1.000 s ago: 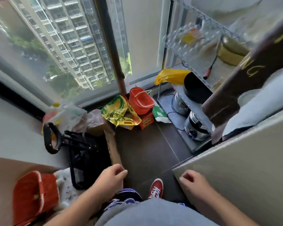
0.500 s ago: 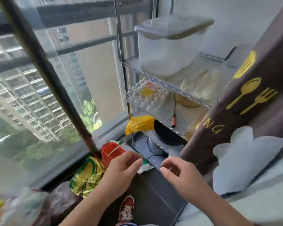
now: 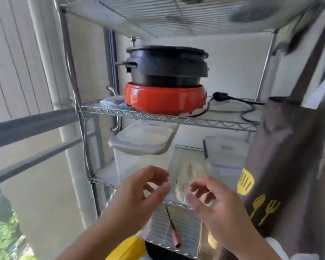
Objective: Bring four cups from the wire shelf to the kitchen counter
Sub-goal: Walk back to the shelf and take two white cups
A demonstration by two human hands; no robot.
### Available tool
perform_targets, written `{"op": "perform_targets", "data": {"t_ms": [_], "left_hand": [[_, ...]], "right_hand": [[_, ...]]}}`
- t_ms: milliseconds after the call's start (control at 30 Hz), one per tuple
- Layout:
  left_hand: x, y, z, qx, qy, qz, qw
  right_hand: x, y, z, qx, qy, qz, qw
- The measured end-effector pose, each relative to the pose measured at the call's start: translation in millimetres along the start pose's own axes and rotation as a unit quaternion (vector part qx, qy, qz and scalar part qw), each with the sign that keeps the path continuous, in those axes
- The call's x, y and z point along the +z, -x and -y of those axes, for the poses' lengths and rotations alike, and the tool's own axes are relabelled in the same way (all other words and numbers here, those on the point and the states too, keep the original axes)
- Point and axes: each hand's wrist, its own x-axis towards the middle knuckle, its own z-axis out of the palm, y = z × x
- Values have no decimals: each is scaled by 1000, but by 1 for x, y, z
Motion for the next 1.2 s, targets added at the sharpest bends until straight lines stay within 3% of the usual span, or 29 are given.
{"op": "perform_targets", "data": {"t_ms": [300,567,800,900,967,1100,1200], "left_hand": [[-32,-109,-66,202,-3,-37,979],[-58,-196,-139,249,-53,-79,964],[-74,-295,-187,281,-161,-204,924],[-79,-330,-203,244,-228,-258,907],[-80,-350,-210,181,-263,-254,913],[-82,-379,-215,78,-288,-187,936],[-87,-396,-219,31,-301,-154,940]], "right_hand": [[-65,-100,56,-122,24,-126,984],[-119,-181,105,-210,85,-178,958],[-180,-266,129,-216,187,-297,911],[-207,-296,130,-178,254,-347,885],[-221,-312,129,-115,290,-350,883],[-240,-338,129,16,285,-282,916],[-250,-356,137,68,250,-222,940]]}}
